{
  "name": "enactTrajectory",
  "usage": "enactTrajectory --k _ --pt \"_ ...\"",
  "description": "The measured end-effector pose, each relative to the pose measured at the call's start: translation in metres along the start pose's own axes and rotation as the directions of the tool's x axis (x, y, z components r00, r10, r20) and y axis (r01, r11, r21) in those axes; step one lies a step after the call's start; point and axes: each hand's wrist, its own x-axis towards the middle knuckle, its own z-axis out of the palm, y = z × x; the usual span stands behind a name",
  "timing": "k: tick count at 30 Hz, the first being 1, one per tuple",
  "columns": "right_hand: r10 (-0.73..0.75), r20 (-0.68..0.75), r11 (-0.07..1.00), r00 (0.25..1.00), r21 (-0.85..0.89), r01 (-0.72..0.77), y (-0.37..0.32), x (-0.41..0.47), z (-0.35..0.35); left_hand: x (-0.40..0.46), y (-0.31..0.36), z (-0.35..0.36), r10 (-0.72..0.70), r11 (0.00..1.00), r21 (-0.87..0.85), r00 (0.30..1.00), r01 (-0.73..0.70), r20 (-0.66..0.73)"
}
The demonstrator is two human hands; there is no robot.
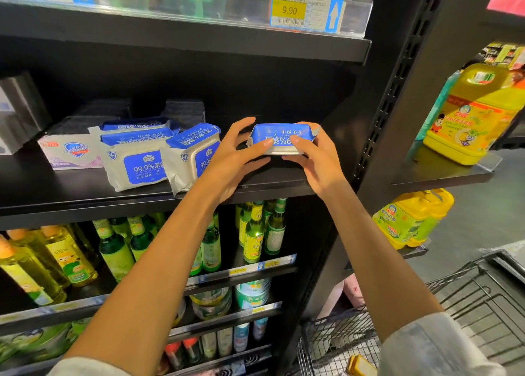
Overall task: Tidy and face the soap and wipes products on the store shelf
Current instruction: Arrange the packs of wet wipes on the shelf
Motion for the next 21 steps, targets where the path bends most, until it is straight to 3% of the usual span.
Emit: enactTrajectory --k 12,21 --pt "0.009 0.025 1.0 1.0 -0.03 -0.008 0.0012 0.0036 0.0016 0.0027 -0.0045 -0.0027 0.031 0.999 0.036 0.995 -0.028 -0.092" --pt "0.148 0.057 0.987 0.987 0.06 -0.151 -0.0004 0.007 0.0033 0.0026 -0.0036 -0.0036 0.023 0.998 0.06 0.996 -0.017 -0.089"
